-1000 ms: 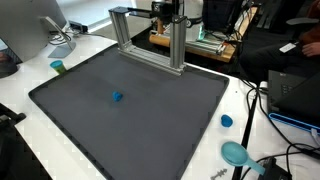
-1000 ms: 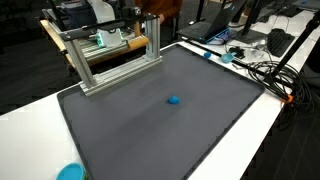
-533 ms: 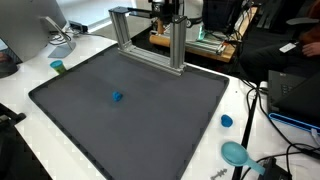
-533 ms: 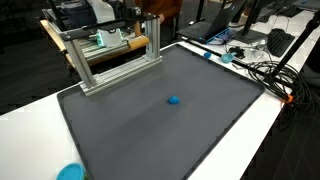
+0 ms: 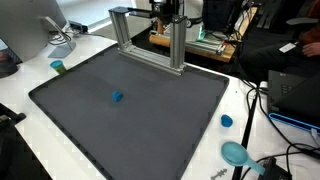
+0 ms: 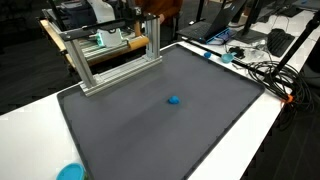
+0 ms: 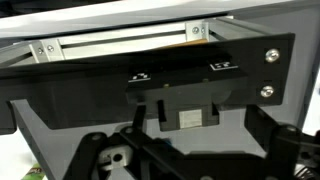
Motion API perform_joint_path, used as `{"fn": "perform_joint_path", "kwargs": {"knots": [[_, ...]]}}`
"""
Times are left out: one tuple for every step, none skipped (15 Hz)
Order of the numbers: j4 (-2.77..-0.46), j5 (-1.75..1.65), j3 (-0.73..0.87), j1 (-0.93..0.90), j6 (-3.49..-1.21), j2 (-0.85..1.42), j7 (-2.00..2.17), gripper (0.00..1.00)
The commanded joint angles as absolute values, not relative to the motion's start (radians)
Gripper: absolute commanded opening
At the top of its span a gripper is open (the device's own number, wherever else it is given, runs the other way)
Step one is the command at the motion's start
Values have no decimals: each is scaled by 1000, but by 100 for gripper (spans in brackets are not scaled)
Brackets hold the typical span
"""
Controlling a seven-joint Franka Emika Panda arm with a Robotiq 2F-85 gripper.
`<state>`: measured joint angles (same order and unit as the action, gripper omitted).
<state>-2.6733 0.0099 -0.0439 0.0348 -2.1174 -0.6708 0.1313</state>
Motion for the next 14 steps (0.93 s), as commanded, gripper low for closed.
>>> {"fn": "perform_joint_path", "kwargs": {"knots": [[-2681, 5, -57, 37, -2118, -672, 159, 100], [-2686, 6, -58, 36, -2118, -676, 161, 100], [-2694, 4, -60, 36, -2120, -683, 163, 99], [-2698, 3, -61, 37, -2122, -686, 163, 97], [-2701, 5, -58, 35, -2114, -688, 157, 96], [-2702, 5, -54, 32, -2108, -687, 147, 92], [-2703, 7, -51, 30, -2100, -686, 140, 89], [-2705, 8, -48, 27, -2093, -687, 132, 84], [-2707, 6, -49, 26, -2094, -689, 130, 85], [-2707, 4, -50, 28, -2094, -690, 131, 82], [-2708, 1, -53, 31, -2096, -692, 137, 83], [-2710, -3, -57, 36, -2102, -695, 147, 79], [-2710, -7, -58, 37, -2103, -695, 148, 80], [-2710, -10, -56, 35, -2102, -694, 138, 82]]}}
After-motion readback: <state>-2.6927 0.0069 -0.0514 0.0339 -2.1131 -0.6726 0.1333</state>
